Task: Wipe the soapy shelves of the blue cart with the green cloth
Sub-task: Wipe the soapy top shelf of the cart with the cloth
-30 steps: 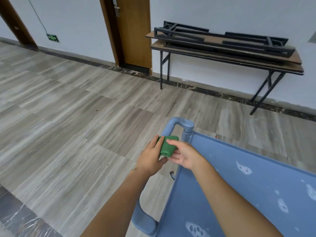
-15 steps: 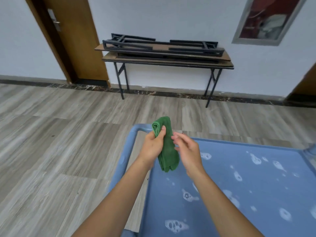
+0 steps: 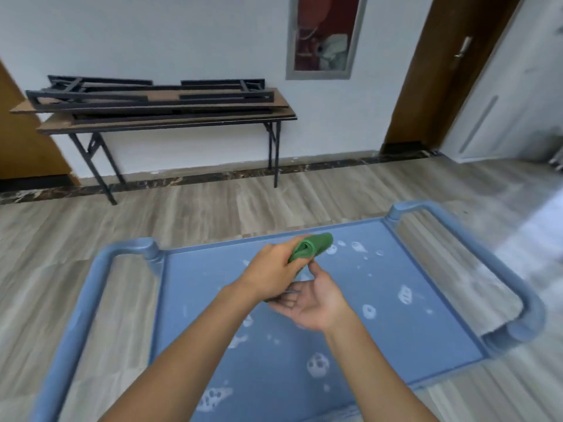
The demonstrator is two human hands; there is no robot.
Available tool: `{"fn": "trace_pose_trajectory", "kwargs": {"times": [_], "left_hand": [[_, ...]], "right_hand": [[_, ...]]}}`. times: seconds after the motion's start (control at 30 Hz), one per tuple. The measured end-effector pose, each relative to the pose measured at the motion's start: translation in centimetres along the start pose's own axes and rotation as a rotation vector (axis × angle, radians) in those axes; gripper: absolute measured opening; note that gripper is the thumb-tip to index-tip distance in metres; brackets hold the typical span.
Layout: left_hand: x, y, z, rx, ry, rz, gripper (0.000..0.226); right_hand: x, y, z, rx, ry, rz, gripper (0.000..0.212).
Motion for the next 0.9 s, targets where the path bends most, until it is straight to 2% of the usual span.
{"fn": "trace_pose_trajectory", "kwargs": {"times": [0.1,0.17,0.37,0.47,0.53,0.57,0.6,0.67,0.73,0.77,0.9], "left_hand": [[-7.5,3.2,1.3,-0.057,-0.095,0.073,0.044],[-12.1,4.9,2.1,-0.098,-0.14,0.119,0.045],[-23.7,6.5,3.7,-0.081,-0.139,0.101,0.042],[-29.4,7.3,4.0,-0.089,-0.149,0.064,0.041],[-32.2,7.6,4.0,-0.101,-0.131,0.032,0.04],[-32.9,7.5,4.0,-0.096,-0.099,-0.011,0.038],[-33.6,7.4,4.2,-0.066,-0.053,-0.082,0.034],[-34.3,6.3,4.5,0.057,0.051,-0.274,0.02],[-35.4,5.0,4.6,0.195,0.106,-0.5,0.013],[-36.1,4.5,4.7,0.241,0.116,-0.607,0.012],[-38.9,3.2,4.9,0.43,0.055,-0.95,0.02]], "right_hand": [[6.9,-1.5,-2.8,0.057,0.129,-0.015,0.051],[12.0,-1.8,-4.5,0.03,0.237,-0.023,0.051],[25.1,-0.8,-9.3,-0.109,0.359,-0.08,0.067],[29.8,-0.6,-11.1,-0.1,0.36,-0.074,0.053],[33.2,-1.6,-12.2,0.003,0.482,-0.231,0.04],[35.1,-2.4,-12.8,0.079,0.602,-0.362,0.04],[36.9,-3.4,-13.7,0.166,0.724,-0.526,0.049],[38.4,-5.5,-15.3,0.398,0.837,-0.774,0.066],[38.6,-6.6,-16.3,0.598,0.819,-0.887,0.07],[39.0,-6.7,-16.3,0.637,0.781,-0.899,0.07],[40.8,-6.5,-15.6,0.622,0.732,-0.89,0.067]]}}
Point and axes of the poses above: each hand's wrist, its own z-axis towards the middle knuckle, its own x-axis out of the back of the hand, y = z × x, the point moved 10 cm from there along z, towards the middle knuckle, and after that the axes turned 15 degrees about -z, right-handed, at the moved point
